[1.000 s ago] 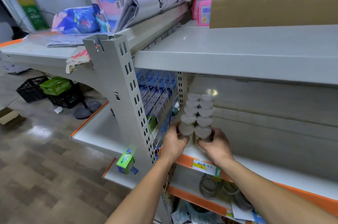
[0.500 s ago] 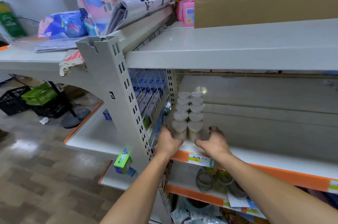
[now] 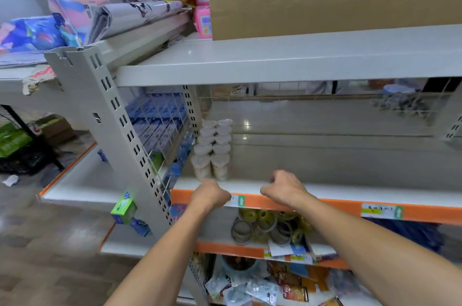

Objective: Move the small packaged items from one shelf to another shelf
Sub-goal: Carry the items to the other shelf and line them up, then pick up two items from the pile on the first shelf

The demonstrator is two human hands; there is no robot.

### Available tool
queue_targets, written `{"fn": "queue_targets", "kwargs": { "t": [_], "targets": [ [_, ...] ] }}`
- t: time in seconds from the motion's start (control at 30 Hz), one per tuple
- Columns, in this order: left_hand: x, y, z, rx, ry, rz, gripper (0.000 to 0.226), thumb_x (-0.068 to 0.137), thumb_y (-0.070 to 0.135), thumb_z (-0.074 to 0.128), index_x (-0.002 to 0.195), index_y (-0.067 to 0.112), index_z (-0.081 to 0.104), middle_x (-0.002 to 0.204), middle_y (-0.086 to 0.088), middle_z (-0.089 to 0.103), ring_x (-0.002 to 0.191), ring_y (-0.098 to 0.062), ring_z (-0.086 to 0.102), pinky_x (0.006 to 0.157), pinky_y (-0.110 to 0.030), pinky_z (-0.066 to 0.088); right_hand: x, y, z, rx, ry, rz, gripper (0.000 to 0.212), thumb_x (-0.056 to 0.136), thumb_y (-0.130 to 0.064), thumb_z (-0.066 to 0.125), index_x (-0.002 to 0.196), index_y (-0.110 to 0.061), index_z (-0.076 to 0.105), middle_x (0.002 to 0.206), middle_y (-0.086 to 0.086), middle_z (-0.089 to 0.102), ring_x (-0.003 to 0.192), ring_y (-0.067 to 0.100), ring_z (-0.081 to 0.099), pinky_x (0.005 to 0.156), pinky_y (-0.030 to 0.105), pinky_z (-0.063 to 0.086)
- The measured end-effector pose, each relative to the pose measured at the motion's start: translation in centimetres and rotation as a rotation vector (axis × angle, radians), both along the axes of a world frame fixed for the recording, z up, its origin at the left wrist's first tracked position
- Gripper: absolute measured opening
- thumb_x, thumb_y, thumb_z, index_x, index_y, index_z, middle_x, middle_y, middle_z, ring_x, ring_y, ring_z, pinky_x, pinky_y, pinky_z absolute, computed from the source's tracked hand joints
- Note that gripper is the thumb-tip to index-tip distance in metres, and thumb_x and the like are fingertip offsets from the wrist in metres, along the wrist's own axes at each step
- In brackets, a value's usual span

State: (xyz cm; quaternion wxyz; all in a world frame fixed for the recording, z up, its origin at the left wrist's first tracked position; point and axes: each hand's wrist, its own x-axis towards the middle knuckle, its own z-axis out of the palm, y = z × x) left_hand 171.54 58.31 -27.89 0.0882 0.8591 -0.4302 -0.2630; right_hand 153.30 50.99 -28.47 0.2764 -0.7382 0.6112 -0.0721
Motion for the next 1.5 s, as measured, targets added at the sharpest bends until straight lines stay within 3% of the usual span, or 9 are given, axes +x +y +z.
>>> {"fn": "queue_targets", "kwargs": {
  "t": [0.27,0.37,0.57,0.67,0.83,1.0,1.1,1.27,1.5],
  "targets": [
    [-10.4,-1.2,2.2,-0.023,-0.052,-0.297,0.019,0.082,0.033,0.064,0.077,0.015,0.066,0.084,-0.008,0.07,0.093,-0.027,0.069,0.067,-0.027,0.046,-9.0,1.2,1.6,0.065,0.115,0.056,0.038,0.072,-0.039,0.07,0.1,-0.014,0.074,0.103,0.006,0.073,0.095,0.025,0.068,0.082,0.035,0.056],
    [-14.1,-1.8,2.8,-0.041,-0.077,-0.409,0.015,0.085,0.035,0.064,0.091,0.022,0.063,0.099,-0.008,0.067,0.096,-0.026,0.063,0.084,-0.031,0.051,-12.4,1.4,2.3,0.079,0.134,0.045,0.038,0.071,-0.039,0.07,0.099,-0.013,0.074,0.102,0.008,0.073,0.095,0.025,0.068,0.08,0.034,0.056],
    [-21.0,-3.5,2.8,-0.045,-0.074,-0.561,0.017,0.087,0.035,0.062,0.091,0.02,0.055,0.092,-0.004,0.054,0.083,-0.023,0.048,0.077,-0.031,0.045,-19.6,2.0,2.8,0.071,0.122,-0.052,0.034,0.074,-0.034,0.069,0.098,-0.01,0.073,0.1,0.011,0.074,0.095,0.027,0.068,0.079,0.035,0.056],
    [-24.7,-4.2,2.8,-0.042,-0.055,-0.627,0.031,0.088,0.035,0.062,0.102,0.008,0.065,0.105,-0.011,0.066,0.093,-0.026,0.058,0.084,-0.032,0.049,-22.9,2.1,2.8,0.071,0.086,-0.127,0.031,0.077,-0.032,0.07,0.098,-0.01,0.074,0.101,0.01,0.074,0.095,0.026,0.068,0.08,0.033,0.055],
    [-30.0,-5.5,2.9,-0.067,-0.037,-0.742,0.039,0.089,0.035,0.063,0.119,0.01,0.066,0.122,-0.012,0.066,0.112,-0.027,0.061,0.088,-0.032,0.049,-27.6,2.2,2.6,0.068,0.078,-0.229,0.028,0.079,-0.032,0.069,0.099,-0.012,0.071,0.103,0.008,0.072,0.096,0.025,0.066,0.079,0.03,0.053],
    [-34.7,-7.7,2.8,-0.077,-0.088,-0.879,0.038,0.09,0.035,0.061,0.119,0.011,0.066,0.123,-0.01,0.066,0.113,-0.027,0.061,0.086,-0.031,0.048,-32.1,2.0,1.9,0.068,0.037,-0.346,0.024,0.075,-0.031,0.071,0.088,-0.012,0.07,0.095,0.01,0.072,0.088,0.026,0.066,0.069,0.031,0.05],
    [-38.1,-9.6,2.8,-0.076,-0.096,-0.966,0.038,0.088,0.035,0.061,0.12,0.014,0.065,0.123,-0.007,0.066,0.113,-0.026,0.061,0.086,-0.031,0.048,-35.0,1.7,1.5,0.09,0.022,-0.404,0.023,0.076,-0.029,0.071,0.084,-0.008,0.069,0.084,0.011,0.068,0.074,0.023,0.058,0.06,0.029,0.04],
    [-43.3,-13.0,2.7,-0.111,-0.114,-1.074,0.041,0.088,0.036,0.061,0.125,0.018,0.063,0.128,-0.007,0.064,0.116,-0.026,0.06,0.096,-0.034,0.05,-39.8,-0.1,1.5,0.11,-0.029,-0.531,0.013,0.075,-0.02,0.069,0.077,-0.017,0.057,0.075,0.005,0.055,0.067,0.018,0.05,0.058,0.028,0.036],
    [-50.5,-18.2,2.7,-0.098,-0.087,-1.234,0.032,0.089,0.029,0.058,0.114,0.012,0.066,0.118,-0.007,0.066,0.108,-0.026,0.062,0.09,-0.032,0.05,-46.4,-2.4,1.8,0.092,-0.087,-0.697,0.013,0.076,-0.026,0.069,0.083,-0.021,0.059,0.083,0.001,0.057,0.076,0.016,0.054,0.066,0.029,0.041]
  ]
}}
